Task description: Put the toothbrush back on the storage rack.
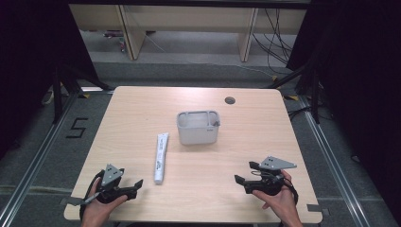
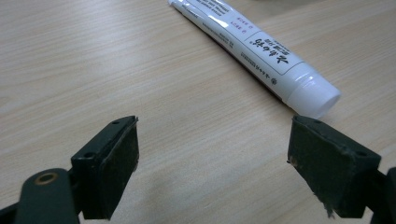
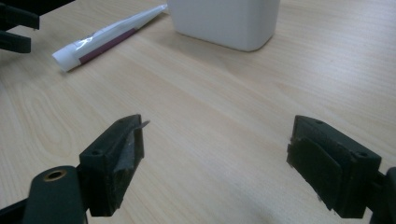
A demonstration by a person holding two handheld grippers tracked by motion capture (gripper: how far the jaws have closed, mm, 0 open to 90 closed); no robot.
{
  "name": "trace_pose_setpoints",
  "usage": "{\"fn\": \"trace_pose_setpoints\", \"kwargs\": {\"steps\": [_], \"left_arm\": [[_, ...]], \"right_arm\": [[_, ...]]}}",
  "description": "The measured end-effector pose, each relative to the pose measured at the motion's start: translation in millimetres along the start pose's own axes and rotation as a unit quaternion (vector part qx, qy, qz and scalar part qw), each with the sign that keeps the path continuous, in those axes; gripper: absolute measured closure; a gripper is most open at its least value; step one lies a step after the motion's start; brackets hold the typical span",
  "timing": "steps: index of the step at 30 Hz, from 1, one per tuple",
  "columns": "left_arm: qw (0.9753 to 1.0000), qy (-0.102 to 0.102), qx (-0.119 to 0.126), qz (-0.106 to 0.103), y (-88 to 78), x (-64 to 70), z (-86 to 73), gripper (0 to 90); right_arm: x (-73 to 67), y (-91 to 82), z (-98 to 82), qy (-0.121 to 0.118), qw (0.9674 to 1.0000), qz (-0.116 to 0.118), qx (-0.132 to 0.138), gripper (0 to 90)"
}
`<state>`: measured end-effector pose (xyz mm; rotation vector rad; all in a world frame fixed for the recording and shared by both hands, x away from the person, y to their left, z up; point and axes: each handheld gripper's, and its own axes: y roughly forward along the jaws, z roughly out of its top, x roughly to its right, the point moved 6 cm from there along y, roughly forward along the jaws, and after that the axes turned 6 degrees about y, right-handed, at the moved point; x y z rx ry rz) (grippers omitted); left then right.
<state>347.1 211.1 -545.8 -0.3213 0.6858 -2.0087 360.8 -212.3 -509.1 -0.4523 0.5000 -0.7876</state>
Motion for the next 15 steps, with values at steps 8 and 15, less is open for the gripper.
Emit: {"fn": "trace_pose_setpoints", "kwargs": {"steps": [8,15], "left_arm": [[1.0000,-0.003,0.001,0.003,-0.5,-1.7,-1.2,16.1],[1.0000,-0.002,-0.003,0.001,-0.1,-1.1,-1.1,16.1]], "right_arm": [[-2.3,-1.7,-12.2,-0.016,0.9998,0.001,-0.008,18.8],[-7.2,-6.7,-25.7,-0.019,0.9994,-0.002,-0.028,18.7]]}}
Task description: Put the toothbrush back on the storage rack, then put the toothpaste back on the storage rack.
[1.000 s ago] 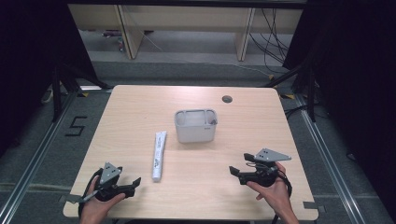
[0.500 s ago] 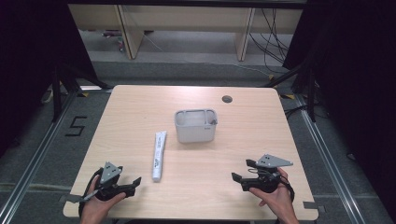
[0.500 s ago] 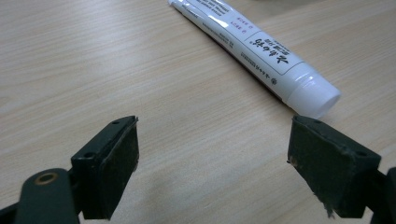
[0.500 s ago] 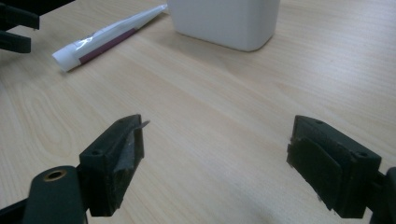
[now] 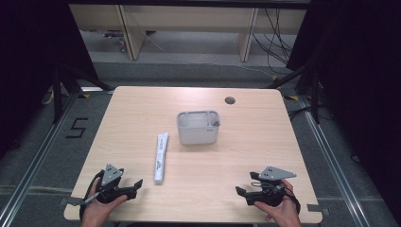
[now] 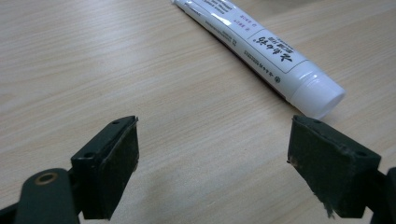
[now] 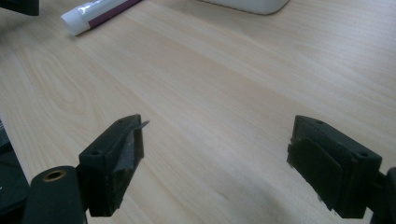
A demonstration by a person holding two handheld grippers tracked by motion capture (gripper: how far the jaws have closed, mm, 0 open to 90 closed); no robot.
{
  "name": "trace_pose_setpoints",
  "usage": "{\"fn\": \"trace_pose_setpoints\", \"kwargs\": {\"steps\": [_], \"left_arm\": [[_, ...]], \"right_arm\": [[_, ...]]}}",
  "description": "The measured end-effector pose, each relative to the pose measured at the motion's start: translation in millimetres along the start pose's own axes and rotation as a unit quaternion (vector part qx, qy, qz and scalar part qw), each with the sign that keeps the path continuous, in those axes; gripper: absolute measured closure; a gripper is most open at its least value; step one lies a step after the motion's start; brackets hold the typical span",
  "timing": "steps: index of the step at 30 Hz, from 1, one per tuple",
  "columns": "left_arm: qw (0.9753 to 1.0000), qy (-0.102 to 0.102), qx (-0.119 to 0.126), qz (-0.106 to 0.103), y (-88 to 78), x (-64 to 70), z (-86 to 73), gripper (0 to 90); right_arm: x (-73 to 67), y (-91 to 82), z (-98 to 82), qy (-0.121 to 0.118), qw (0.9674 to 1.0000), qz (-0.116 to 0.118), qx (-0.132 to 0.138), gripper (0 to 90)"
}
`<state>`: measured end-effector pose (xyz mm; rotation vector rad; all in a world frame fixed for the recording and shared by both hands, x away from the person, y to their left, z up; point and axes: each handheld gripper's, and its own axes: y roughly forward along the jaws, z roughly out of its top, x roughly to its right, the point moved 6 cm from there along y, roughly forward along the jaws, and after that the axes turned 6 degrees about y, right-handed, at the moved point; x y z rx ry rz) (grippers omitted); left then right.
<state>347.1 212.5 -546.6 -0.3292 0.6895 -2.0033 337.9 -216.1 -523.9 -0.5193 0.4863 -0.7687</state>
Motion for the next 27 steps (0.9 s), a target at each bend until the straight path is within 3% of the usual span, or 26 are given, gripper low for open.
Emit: {"fn": "trace_pose_setpoints", "kwargs": {"steps": [1,2,5,9,10,13,16,18,19,20,23,27], "left_arm": [[1.0000,0.000,0.000,0.000,0.0,0.0,0.0,16.1],[1.0000,0.001,0.002,0.000,0.4,-0.4,-0.4,16.1],[1.0000,0.001,0.003,-0.001,0.2,0.2,-0.2,16.1],[1.0000,0.000,0.003,-0.001,0.6,0.2,-0.3,16.0],[1.0000,-0.002,0.004,-0.001,0.9,0.7,-0.5,16.1],[1.0000,0.000,0.002,-0.001,0.2,0.6,0.2,16.0],[1.0000,-0.001,0.001,-0.002,0.6,0.4,-0.4,16.0],[1.0000,0.001,-0.004,-0.001,-0.2,0.1,-0.6,16.0],[1.0000,-0.003,0.005,-0.003,0.9,1.1,0.6,16.0],[1.0000,-0.004,0.004,-0.003,0.9,1.1,0.7,16.0],[0.9999,-0.010,0.007,-0.008,0.0,2.1,0.6,15.8],[0.9996,-0.023,0.013,-0.011,-2.8,-1.1,1.6,15.8]], "right_arm": [[0.0,0.0,0.0,0.000,1.0000,0.000,0.000,18.7],[-2.7,-2.3,-3.9,0.016,0.9998,0.001,-0.013,18.6],[0.3,-2.8,-5.8,-0.003,0.9999,-0.005,-0.012,18.1],[0.5,-4.3,-10.0,0.000,0.9999,-0.006,-0.015,18.0],[-1.7,-5.1,-11.8,0.017,0.9996,-0.005,-0.021,18.0],[1.3,-6.1,-11.9,-0.001,0.9998,-0.010,-0.016,18.1],[-0.2,-6.5,-13.9,0.017,0.9996,-0.008,-0.022,18.1],[2.9,-6.7,-12.8,0.004,0.9998,-0.011,-0.015,18.1],[1.0,-7.5,-13.5,0.021,0.9996,-0.012,-0.016,18.2],[4.5,-7.8,-12.0,0.004,0.9998,-0.018,-0.011,18.5],[4.7,-7.4,-13.1,0.012,0.9997,-0.012,-0.015,18.7],[4.3,-8.3,-11.7,0.004,0.9998,-0.017,-0.014,18.9]]}}
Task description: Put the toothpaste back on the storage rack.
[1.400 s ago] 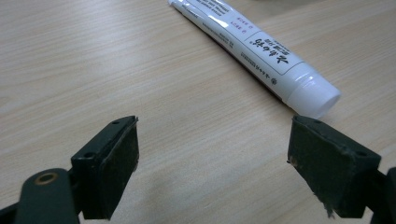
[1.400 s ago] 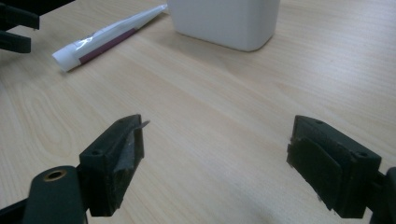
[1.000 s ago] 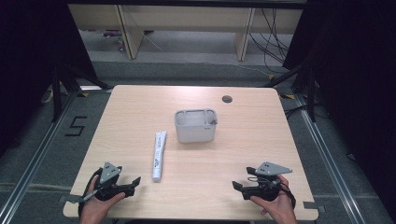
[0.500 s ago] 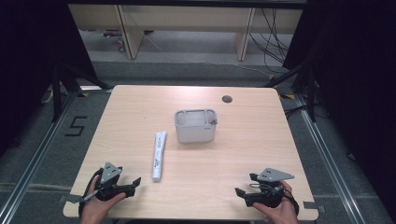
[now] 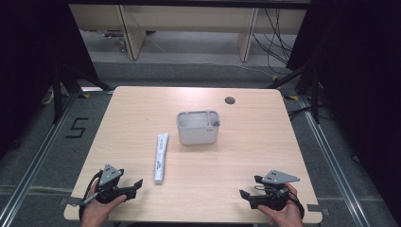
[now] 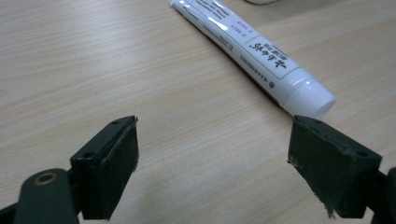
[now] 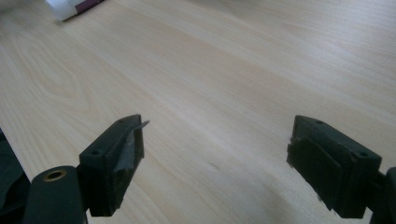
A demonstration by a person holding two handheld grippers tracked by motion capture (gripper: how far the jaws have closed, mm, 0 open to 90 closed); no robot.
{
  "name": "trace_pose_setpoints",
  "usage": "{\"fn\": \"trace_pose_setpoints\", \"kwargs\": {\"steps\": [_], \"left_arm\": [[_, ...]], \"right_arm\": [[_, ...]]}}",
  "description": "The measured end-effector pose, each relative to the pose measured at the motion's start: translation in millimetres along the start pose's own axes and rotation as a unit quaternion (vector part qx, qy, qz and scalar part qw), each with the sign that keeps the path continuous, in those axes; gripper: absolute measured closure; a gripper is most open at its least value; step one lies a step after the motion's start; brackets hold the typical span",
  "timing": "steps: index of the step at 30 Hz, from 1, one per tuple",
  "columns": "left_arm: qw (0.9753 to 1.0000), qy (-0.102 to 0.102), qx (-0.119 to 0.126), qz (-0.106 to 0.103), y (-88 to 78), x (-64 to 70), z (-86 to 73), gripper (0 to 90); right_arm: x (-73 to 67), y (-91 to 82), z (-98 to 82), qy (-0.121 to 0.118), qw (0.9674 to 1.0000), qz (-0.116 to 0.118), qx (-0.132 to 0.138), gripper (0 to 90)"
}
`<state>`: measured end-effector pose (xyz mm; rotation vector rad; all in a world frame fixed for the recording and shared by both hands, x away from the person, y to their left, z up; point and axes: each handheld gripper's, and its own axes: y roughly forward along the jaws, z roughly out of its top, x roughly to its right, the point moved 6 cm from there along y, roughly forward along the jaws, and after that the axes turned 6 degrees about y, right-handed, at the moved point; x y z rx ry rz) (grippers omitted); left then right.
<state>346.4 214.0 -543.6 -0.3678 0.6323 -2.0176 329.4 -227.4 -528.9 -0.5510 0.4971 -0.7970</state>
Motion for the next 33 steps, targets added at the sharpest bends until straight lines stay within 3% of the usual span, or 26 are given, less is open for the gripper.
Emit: {"fn": "trace_pose_setpoints", "kwargs": {"steps": [1,4,6,8,9,14,22,26,27,29,33], "left_arm": [[1.0000,-0.006,0.007,-0.003,-1.2,-0.5,2.5,15.8],[0.9996,-0.017,0.014,-0.017,-1.6,2.2,8.3,15.7],[0.9995,-0.016,0.015,-0.023,-0.8,4.8,11.4,16.5],[0.9993,-0.009,0.017,-0.034,1.4,9.2,15.6,23.5],[0.9990,0.001,0.017,-0.041,5.5,13.5,20.7,24.1],[0.9987,0.011,0.009,-0.049,11.9,20.6,31.4,26.1],[0.9990,0.009,0.002,-0.045,23.5,22.0,49.9,29.2],[0.9991,0.010,-0.015,-0.039,26.8,19.0,55.6,29.1],[0.9987,0.008,-0.031,-0.039,28.8,17.9,56.9,28.7],[0.9987,0.000,-0.031,-0.039,31.0,18.7,58.6,28.6],[0.9981,0.007,-0.046,-0.041,35.8,20.1,62.5,28.6]], "right_arm": [[-3.0,0.4,-0.3,0.012,0.9999,0.004,-0.001,19.1],[-2.4,1.4,-0.5,0.007,1.0000,0.001,0.000,19.3],[-3.9,1.2,-1.3,0.019,0.9998,0.007,-0.005,19.3],[-1.5,0.2,-0.9,0.014,0.9999,-0.003,-0.004,19.3],[-0.5,0.5,-0.9,0.014,0.9999,-0.001,-0.004,19.3],[-0.3,0.2,-0.4,0.013,0.9999,-0.006,-0.001,19.4],[-1.4,0.9,-0.4,0.015,0.9999,0.002,-0.001,19.8],[-2.4,0.5,-1.5,0.020,0.9997,0.006,-0.010,20.1],[-2.4,0.6,-1.4,0.019,0.9997,0.007,-0.010,20.2],[-1.8,1.3,-1.4,0.020,0.9998,0.003,-0.010,20.2],[-1.2,0.4,-0.3,0.013,0.9999,0.004,-0.005,20.3]]}}
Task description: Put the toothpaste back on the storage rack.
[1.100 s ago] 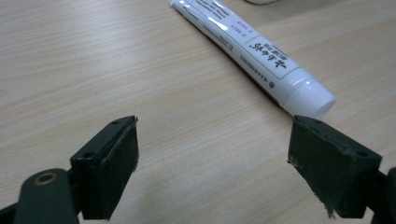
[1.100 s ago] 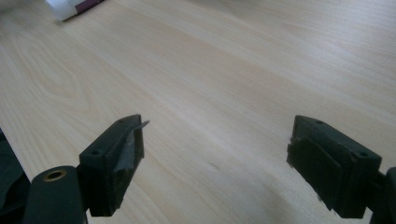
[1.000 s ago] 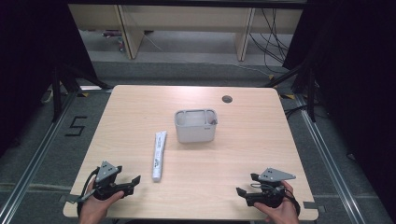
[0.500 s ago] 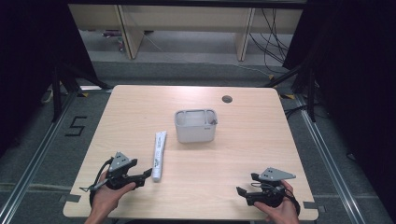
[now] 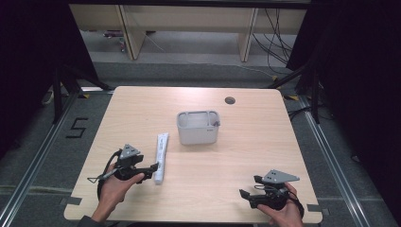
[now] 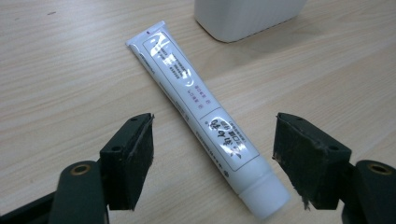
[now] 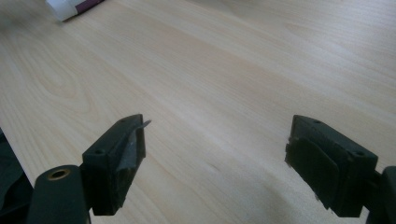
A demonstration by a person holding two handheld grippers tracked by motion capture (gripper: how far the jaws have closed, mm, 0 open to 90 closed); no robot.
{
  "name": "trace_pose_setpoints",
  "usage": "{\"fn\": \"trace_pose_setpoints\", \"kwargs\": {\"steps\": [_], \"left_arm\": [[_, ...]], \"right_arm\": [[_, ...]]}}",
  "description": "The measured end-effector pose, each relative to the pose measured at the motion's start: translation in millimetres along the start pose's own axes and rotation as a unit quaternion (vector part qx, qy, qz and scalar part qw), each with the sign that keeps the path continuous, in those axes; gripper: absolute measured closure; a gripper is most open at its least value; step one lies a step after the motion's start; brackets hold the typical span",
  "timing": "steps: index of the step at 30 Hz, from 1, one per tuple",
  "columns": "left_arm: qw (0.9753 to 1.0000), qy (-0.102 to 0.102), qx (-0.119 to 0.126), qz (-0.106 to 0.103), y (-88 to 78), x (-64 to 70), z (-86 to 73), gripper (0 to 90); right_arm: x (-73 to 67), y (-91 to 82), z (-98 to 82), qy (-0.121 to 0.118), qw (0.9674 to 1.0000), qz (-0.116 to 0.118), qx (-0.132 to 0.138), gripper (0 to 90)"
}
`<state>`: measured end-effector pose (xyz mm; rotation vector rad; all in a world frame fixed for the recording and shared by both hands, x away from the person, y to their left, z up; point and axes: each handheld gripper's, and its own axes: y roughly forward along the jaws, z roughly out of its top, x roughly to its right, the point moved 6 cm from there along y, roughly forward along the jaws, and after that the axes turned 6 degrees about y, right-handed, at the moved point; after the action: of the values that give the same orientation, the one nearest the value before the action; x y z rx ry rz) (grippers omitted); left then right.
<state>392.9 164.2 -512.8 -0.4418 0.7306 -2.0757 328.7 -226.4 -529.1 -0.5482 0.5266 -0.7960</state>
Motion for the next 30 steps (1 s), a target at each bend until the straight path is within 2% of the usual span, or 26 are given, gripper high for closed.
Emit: {"fn": "trace_pose_setpoints", "kwargs": {"steps": [2,8,9,10,14,15,16,20,21,27,30], "left_arm": [[1.0000,0.002,-0.007,-0.001,4.7,-0.2,3.7,29.1],[0.9996,0.012,-0.023,-0.007,10.1,-0.1,7.0,29.8],[0.9997,0.011,-0.022,-0.009,11.9,0.3,7.6,30.1],[0.9992,0.014,-0.035,-0.013,14.2,0.4,7.6,30.2],[0.9989,0.018,-0.042,-0.009,20.2,0.4,8.4,30.5],[0.9987,0.021,-0.045,-0.009,21.8,0.8,9.4,30.7],[0.9987,0.022,-0.045,-0.009,25.0,1.7,11.9,30.9],[0.9978,0.030,-0.058,-0.009,30.4,3.6,15.1,31.0],[0.9976,0.033,-0.060,-0.008,32.4,3.7,16.4,31.3],[0.9970,0.026,-0.073,0.001,43.5,2.5,23.0,34.9],[0.9964,0.022,-0.082,0.008,50.8,0.1,25.2,36.5]], "right_arm": [[-1.1,-0.1,-1.2,0.007,1.0000,0.004,-0.005,20.3],[-0.4,1.1,-0.8,-0.001,1.0000,0.003,-0.002,20.3],[-1.6,1.4,-1.4,0.004,1.0000,0.006,-0.005,20.4],[1.3,1.0,0.1,-0.013,0.9999,-0.004,0.001,20.3],[0.9,1.9,-0.6,-0.013,0.9999,0.000,-0.002,20.4],[-1.3,2.2,-1.2,-0.004,1.0000,0.005,-0.004,20.3],[0.4,2.4,0.1,-0.019,0.9998,0.000,0.000,20.4],[-1.2,2.5,-1.3,-0.014,0.9999,0.001,-0.007,20.4],[-0.3,2.7,-0.6,-0.023,0.9997,0.001,-0.005,20.4],[-2.1,3.1,-0.6,-0.017,0.9998,0.003,-0.003,20.4],[-0.7,3.0,-0.8,-0.024,0.9997,0.002,-0.006,20.3]]}}
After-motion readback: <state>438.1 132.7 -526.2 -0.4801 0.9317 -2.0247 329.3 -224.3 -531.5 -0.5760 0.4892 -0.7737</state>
